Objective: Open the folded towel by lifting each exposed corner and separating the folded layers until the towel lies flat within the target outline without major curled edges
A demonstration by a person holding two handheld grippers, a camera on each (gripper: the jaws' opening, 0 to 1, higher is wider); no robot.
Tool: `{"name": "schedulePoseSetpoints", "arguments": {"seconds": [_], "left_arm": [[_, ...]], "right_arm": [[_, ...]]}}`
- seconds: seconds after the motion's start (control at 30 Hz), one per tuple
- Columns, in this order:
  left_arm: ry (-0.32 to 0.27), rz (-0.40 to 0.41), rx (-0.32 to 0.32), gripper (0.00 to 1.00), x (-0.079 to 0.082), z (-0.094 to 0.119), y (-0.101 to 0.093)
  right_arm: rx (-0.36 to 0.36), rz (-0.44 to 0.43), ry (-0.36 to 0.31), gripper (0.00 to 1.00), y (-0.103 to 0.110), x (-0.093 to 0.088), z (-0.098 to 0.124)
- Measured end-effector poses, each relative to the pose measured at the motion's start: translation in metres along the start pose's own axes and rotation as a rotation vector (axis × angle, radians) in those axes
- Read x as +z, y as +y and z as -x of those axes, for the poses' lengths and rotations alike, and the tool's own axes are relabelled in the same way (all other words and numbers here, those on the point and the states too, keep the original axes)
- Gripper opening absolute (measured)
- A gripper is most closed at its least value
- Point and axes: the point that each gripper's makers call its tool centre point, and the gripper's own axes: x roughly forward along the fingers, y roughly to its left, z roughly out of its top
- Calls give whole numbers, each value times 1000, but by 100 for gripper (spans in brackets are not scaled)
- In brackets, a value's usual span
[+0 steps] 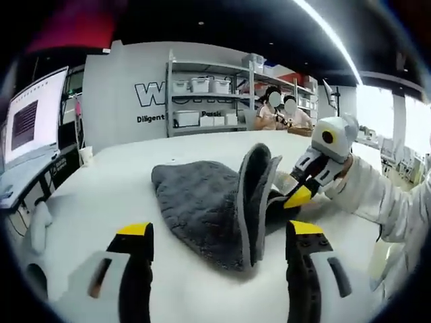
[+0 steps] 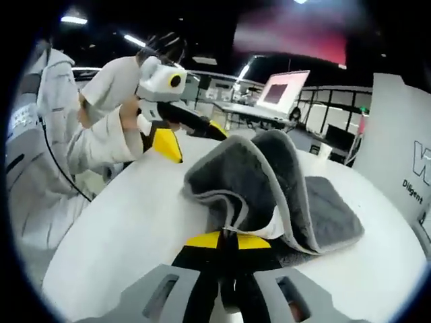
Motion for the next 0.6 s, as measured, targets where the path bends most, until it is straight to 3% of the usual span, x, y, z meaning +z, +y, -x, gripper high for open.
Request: {"name": "schedulePoseSetpoints", "arguments": {"seconds": [0.1,0.27,0.6], "left_arm": [[0,-3,7,79,1,2,2],[4,-3,15,79,0,4,4],[14,-13,21,78,-1,8,6]], "right_arm": [[10,19,6,0,3,0,-1],[94,65,-21,0,22,7,-2],[165,178,26,0,42,1,-7]]}}
